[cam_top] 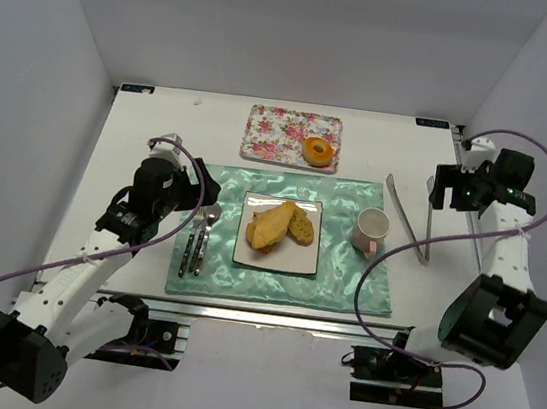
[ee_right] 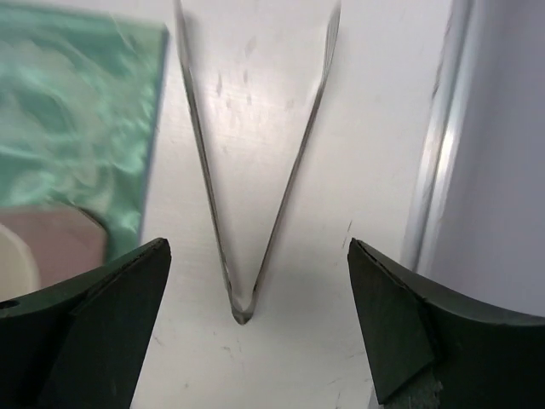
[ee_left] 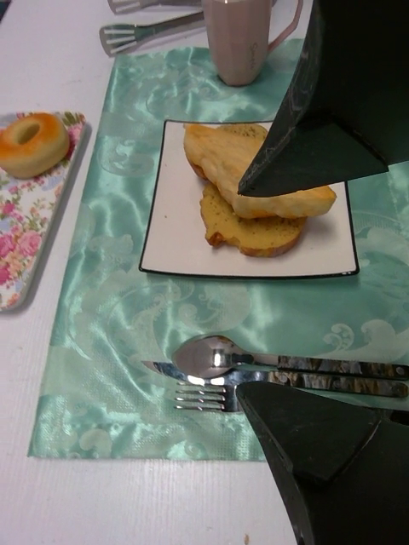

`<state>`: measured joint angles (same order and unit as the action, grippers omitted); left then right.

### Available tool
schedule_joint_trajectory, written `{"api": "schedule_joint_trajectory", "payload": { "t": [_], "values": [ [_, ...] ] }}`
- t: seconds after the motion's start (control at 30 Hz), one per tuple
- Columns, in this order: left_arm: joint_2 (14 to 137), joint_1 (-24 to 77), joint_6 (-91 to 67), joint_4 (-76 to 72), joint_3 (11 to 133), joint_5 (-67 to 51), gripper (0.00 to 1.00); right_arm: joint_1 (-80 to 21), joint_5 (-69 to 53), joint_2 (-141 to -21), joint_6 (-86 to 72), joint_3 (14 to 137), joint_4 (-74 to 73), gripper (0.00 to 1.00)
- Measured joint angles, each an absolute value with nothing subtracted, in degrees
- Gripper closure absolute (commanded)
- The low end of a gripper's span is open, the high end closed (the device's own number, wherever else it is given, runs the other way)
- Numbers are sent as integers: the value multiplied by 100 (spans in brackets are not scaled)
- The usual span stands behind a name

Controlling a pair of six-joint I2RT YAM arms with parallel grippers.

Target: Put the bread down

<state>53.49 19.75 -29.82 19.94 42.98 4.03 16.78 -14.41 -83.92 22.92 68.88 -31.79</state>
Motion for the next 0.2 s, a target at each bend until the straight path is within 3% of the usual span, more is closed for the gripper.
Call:
{"api": "schedule_joint_trajectory", "payload": {
  "t": [0.2],
  "values": [
    [5356,1975,-2967,1739,4372,145,2,1671,-1984,-7568,1787,7120,-2993,10]
  ]
}}
